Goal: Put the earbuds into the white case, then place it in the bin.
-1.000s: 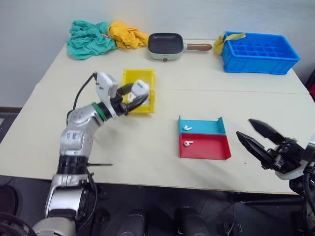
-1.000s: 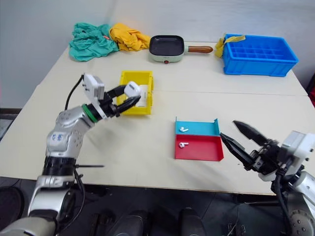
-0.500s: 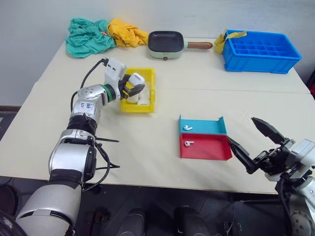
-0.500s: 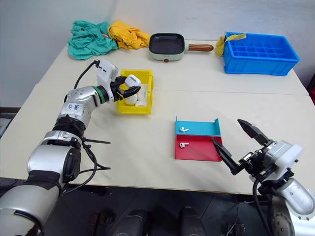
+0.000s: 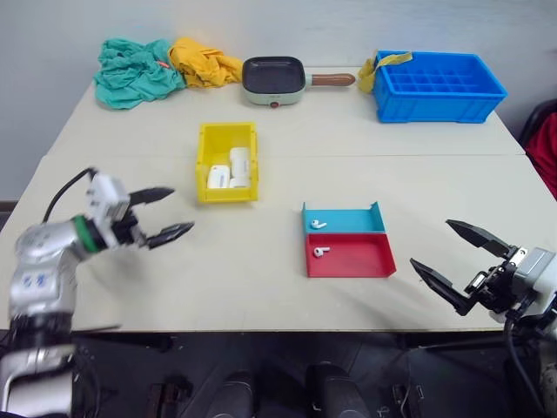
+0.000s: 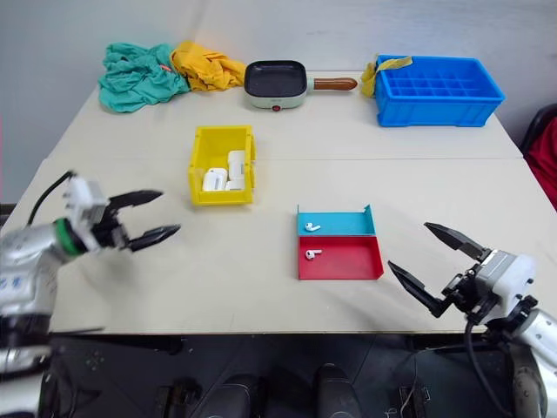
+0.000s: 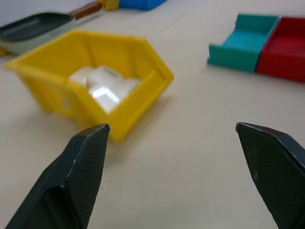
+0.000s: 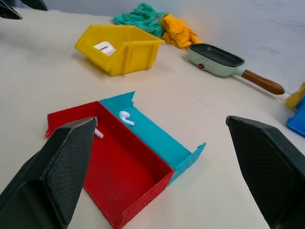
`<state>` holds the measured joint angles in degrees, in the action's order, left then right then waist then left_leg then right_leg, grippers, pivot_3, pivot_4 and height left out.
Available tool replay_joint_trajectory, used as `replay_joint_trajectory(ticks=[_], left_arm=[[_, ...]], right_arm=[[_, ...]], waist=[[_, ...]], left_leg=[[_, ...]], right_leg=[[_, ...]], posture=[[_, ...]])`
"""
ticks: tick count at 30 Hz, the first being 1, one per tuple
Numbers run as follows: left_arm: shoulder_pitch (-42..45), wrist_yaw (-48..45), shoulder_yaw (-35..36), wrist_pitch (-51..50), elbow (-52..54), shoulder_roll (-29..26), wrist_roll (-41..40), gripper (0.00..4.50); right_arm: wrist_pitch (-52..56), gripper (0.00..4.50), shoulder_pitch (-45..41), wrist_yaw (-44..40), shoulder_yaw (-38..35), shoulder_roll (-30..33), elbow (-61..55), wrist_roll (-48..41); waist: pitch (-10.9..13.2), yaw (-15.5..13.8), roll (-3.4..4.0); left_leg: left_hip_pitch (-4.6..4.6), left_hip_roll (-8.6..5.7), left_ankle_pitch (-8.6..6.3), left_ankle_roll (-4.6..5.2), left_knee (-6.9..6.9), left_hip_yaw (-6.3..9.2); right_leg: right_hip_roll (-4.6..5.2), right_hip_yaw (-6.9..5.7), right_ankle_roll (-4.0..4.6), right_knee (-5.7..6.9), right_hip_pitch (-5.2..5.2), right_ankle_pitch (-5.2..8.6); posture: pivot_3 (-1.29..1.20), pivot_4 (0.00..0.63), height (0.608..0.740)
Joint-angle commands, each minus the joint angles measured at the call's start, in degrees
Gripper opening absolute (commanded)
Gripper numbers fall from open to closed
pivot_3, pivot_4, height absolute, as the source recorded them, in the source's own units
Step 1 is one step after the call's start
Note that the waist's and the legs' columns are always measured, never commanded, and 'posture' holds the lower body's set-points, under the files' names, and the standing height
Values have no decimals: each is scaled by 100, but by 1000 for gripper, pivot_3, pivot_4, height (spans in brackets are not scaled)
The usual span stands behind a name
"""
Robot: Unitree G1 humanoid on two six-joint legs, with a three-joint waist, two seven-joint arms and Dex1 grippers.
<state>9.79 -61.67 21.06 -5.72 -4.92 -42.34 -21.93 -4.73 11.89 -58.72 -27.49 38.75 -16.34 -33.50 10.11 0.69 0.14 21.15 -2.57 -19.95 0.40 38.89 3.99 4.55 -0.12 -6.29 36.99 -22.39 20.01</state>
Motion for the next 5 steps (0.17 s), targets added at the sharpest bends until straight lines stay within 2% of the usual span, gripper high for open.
replay_joint_trajectory(ticks=[1,5], left_arm=[[-963,347,485,-7,1025,-250,248,4458],[-1453,697,706,-30,1379,-119,108,4458]], right_arm=[[-80,4500,-74,-639,-156,351,412,-177],[-242,4500,-325,-1093,-104,552,930,-138]], waist=[[-1,-75,-2],[-1,-217,-2]], left_leg=[[0,0,-2,1,0,-1],[1,-1,-4,6,5,0]], right_leg=[[0,2,0,-4,0,0],[2,5,0,-12,7,0]], posture=[[0,150,740],[0,150,740]])
